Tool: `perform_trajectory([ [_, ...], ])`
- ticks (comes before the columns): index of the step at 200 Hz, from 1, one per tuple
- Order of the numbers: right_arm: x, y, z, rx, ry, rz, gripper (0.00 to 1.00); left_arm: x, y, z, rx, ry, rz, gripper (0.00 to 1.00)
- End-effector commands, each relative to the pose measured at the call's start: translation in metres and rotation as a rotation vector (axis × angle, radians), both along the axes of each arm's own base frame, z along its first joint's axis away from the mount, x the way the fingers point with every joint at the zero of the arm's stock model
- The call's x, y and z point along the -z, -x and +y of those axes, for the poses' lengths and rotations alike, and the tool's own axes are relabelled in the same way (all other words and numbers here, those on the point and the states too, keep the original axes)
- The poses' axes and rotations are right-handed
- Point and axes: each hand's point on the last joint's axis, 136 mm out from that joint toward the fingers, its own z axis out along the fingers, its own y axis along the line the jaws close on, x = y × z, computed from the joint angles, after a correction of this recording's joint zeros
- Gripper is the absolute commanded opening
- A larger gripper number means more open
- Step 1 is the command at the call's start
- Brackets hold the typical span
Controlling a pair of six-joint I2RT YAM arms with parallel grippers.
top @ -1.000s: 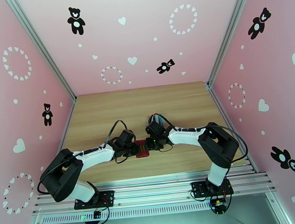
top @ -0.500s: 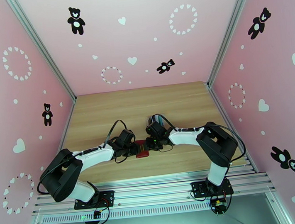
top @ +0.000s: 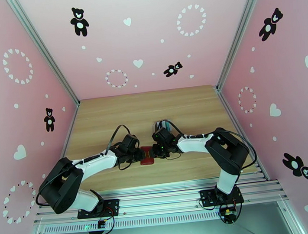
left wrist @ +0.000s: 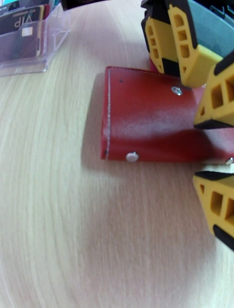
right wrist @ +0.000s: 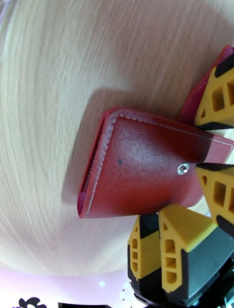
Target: Put the credit cards into the card holder
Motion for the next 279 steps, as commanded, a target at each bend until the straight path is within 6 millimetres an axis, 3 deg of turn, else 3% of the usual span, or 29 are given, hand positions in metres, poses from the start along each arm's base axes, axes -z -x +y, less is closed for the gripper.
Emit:
perform_trajectory([
  [1,-0.018,-0.003,0.004,0.011,-0.062,-0.015,0.3,-0.008,-0.002,0.005,0.001,-0.009,-0.024,0.39],
  [78,-0.031,-0.007,0.012,0.019,-0.113,-0.026,0.3,-0.009,0.002,0.017,-0.032,-0.024,-0.028,0.39],
  [169,-0.059,-0.014,0.025,0.006,-0.171,-0.047,0.29,-0.007,0.013,0.05,-0.093,-0.053,-0.026,0.4],
  [279,-0.086,-0.008,0.056,-0.064,-0.196,-0.078,0.29,0.003,0.025,0.072,-0.112,-0.129,-0.006,0.39],
])
